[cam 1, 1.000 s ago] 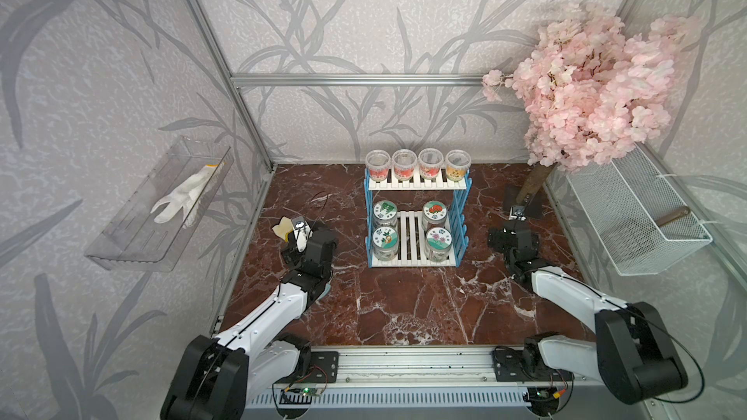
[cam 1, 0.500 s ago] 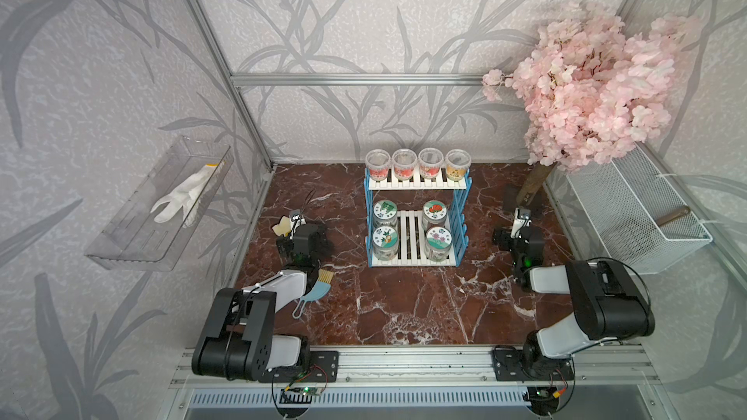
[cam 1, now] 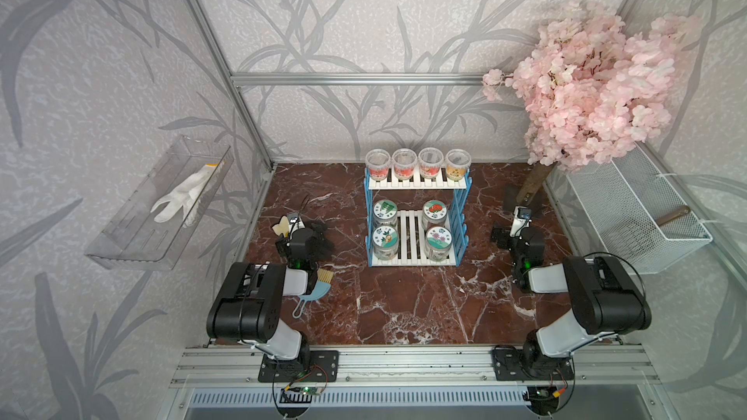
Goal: Place the seed container on the shelf
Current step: Reset both arms
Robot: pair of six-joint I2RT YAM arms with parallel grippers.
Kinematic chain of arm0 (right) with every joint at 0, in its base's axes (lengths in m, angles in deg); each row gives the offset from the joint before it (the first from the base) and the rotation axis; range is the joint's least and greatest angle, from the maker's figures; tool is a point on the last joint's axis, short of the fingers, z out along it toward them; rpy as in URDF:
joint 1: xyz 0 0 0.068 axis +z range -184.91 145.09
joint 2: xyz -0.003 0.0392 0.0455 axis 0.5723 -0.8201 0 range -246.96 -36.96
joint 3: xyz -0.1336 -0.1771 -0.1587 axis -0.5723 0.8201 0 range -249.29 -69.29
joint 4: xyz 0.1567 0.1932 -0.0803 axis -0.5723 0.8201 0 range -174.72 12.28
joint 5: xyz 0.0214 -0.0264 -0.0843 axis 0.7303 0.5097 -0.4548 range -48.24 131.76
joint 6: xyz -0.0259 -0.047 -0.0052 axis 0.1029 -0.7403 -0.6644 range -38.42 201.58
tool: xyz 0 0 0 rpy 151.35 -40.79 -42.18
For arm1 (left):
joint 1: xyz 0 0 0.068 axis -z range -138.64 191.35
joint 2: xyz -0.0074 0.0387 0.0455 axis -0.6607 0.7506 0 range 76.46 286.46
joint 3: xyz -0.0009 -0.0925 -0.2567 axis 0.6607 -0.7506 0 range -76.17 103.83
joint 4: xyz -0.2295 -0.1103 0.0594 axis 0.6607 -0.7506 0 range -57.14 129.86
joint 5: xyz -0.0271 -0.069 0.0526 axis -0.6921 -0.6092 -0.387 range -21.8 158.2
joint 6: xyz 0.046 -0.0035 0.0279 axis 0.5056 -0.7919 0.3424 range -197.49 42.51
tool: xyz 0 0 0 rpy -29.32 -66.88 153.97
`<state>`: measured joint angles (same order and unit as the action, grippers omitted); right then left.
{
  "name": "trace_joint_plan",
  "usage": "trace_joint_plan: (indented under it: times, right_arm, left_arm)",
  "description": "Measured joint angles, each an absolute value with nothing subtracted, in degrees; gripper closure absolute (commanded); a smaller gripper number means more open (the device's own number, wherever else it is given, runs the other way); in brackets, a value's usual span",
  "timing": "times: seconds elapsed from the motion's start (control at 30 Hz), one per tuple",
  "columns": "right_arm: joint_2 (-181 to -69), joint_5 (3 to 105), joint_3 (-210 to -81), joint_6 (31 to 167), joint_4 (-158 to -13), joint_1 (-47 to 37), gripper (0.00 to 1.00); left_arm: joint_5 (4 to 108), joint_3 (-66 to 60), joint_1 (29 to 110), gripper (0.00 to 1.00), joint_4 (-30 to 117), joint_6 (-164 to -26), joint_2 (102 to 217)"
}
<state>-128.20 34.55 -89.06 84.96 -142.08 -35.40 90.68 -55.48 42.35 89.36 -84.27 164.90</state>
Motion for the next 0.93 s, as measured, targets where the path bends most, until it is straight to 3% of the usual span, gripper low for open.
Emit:
trace_joint_plan:
  times: [0.93]
  right_arm:
    - [-128.2,34.8,-89.1,84.9,-141.7,-35.4,0.01]
  left_arm:
    - [89.0,-54.7,42.3,0.00,88.5,-83.6,164.7]
